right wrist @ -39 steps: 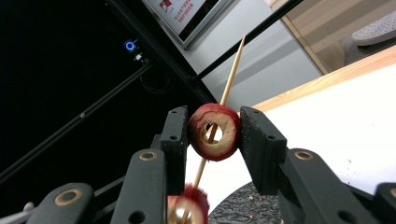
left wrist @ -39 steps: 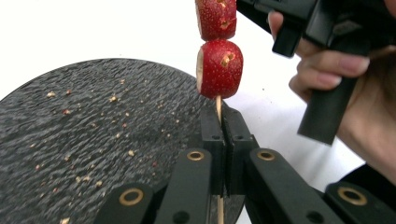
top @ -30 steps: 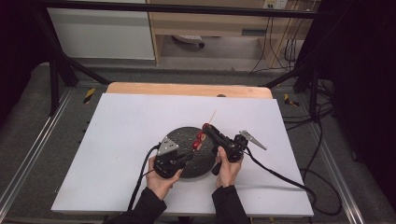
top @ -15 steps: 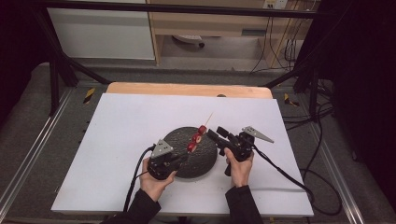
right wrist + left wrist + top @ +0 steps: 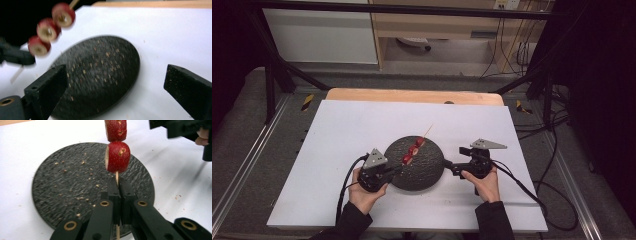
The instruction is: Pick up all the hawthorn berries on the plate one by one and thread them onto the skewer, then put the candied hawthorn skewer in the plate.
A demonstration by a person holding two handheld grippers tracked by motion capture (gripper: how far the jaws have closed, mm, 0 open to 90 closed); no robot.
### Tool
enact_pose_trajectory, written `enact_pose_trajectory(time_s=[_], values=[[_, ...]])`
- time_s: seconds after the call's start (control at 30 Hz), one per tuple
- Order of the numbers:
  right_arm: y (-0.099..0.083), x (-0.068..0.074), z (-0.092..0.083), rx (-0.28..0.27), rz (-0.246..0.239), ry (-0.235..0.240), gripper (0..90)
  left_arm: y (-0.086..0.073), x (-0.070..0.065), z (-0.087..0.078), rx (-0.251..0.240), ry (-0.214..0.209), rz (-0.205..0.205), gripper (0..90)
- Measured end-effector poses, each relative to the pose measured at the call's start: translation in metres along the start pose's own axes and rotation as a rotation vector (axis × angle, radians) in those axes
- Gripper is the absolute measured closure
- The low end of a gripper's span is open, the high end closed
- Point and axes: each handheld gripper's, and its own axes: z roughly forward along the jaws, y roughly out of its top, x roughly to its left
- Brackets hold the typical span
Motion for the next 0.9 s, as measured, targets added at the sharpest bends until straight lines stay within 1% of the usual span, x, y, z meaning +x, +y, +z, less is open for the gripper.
enact_pose_trajectory(time_s=[0.07,0.13,0.27,0.4,0.5,0.57,0.6,0.67,0.77,0.83,0.9], values=[[-0.004,-0.003,-0.004,0.034,-0.024,-0.009,3.8,0.002,0.003,-0.002,0.012,0.003,0.005,88.2],[-0.009,-0.007,-0.008,0.074,-0.037,-0.02,1.7,0.005,0.006,-0.004,0.023,0.007,0.011,88.2],[-0.018,-0.013,-0.016,0.1,-0.06,-0.038,0.4,0.007,0.01,-0.006,0.048,0.019,0.015,88.2],[-0.028,-0.02,-0.024,0.13,-0.069,-0.059,0.4,0.009,0.013,-0.006,0.077,0.02,0.024,88.2],[-0.035,-0.024,-0.029,0.137,-0.073,-0.068,0.4,0.012,0.015,-0.005,0.097,0.022,0.026,88.2],[-0.04,-0.026,-0.033,0.142,-0.065,-0.06,0.4,0.014,0.017,-0.004,0.109,0.028,0.027,88.2],[-0.043,-0.027,-0.035,0.139,-0.074,-0.057,0.4,0.015,0.017,-0.003,0.117,0.026,0.031,88.2],[-0.047,-0.029,-0.038,0.14,-0.073,-0.058,0.4,0.017,0.018,-0.003,0.126,0.031,0.035,88.2],[-0.052,-0.033,-0.042,0.136,-0.073,-0.065,0.4,0.019,0.02,0.0,0.142,0.037,0.037,88.2],[-0.055,-0.035,-0.043,0.141,-0.064,-0.059,0.5,0.02,0.022,0.002,0.159,0.039,0.034,88.1],[-0.059,-0.037,-0.044,0.148,-0.068,-0.061,0.5,0.021,0.024,0.006,0.18,0.042,0.036,88.2]])
